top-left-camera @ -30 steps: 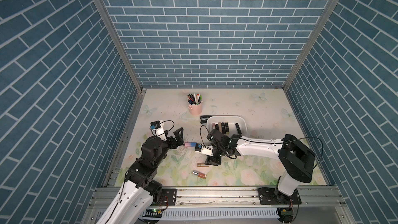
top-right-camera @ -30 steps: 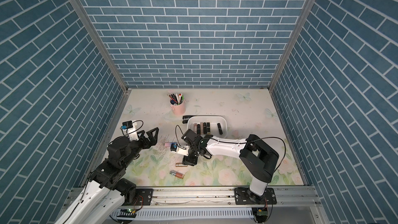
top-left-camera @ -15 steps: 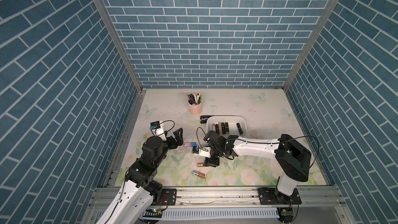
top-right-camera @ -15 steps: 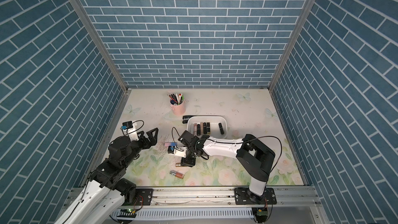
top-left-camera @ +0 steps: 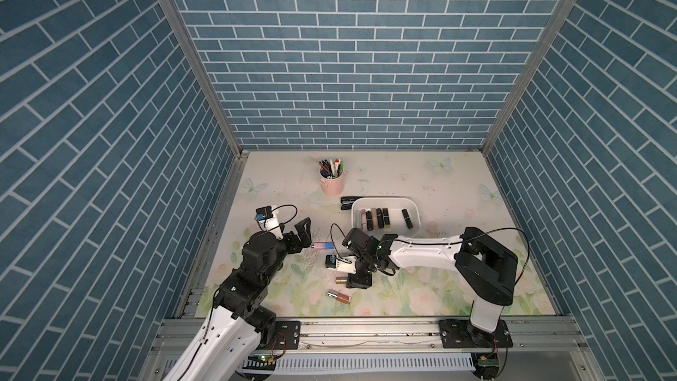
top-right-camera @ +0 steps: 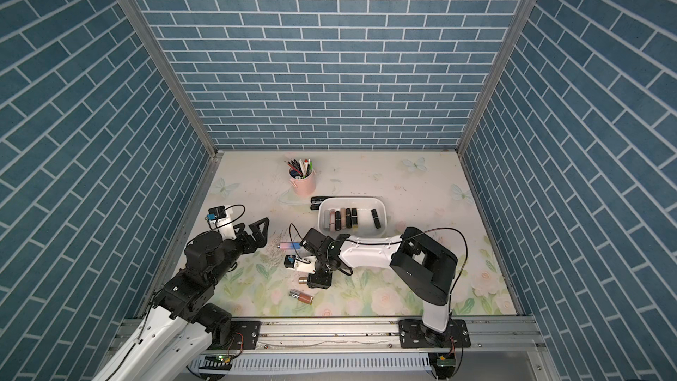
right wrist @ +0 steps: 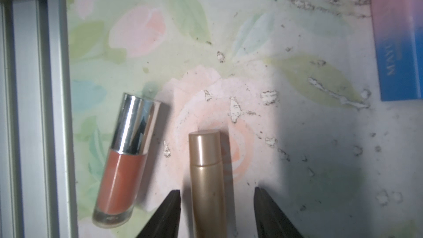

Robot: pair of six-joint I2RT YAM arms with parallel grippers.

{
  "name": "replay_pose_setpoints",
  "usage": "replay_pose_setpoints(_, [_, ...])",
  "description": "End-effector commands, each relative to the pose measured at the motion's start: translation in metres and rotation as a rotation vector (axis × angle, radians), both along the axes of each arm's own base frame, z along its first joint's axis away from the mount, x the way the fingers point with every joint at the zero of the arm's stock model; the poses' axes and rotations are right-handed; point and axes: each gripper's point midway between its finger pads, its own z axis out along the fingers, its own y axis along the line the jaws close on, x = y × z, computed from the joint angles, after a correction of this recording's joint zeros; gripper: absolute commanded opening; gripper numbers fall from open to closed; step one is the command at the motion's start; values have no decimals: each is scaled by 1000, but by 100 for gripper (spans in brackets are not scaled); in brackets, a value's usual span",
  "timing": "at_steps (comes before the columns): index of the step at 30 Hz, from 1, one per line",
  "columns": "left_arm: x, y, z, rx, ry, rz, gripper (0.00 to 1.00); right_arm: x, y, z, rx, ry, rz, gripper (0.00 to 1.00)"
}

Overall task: Put the lipstick into the storage box
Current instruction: Pick up the lipstick at the center of the board.

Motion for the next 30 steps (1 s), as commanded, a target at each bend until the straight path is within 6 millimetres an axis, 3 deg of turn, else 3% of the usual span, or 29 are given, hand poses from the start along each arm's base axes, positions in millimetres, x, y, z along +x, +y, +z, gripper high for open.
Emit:
replay_pose_setpoints(1, [0,3,-4,13,7,13,100,7,7,-1,-3,-46,8,55])
replay_pose_setpoints(11, [0,4,-5,17,11,20,100,22,10,-6,-2,-127,-32,44])
replay_pose_setpoints(18, [0,5,-6,17,16,25,100,23,13,-3,11,-132,-37,30])
replay_pose_setpoints(22, [1,5,-7,16,21,27,100,25,16,7,42,-135,-54,16])
replay_pose_setpoints(26, [1,4,-6,16,23,23,100,27,23,23,102,-141,-73,14])
replay_pose_setpoints(30, [1,2,-2,16,17,16,100,32,30,54,206,-136,-115,13])
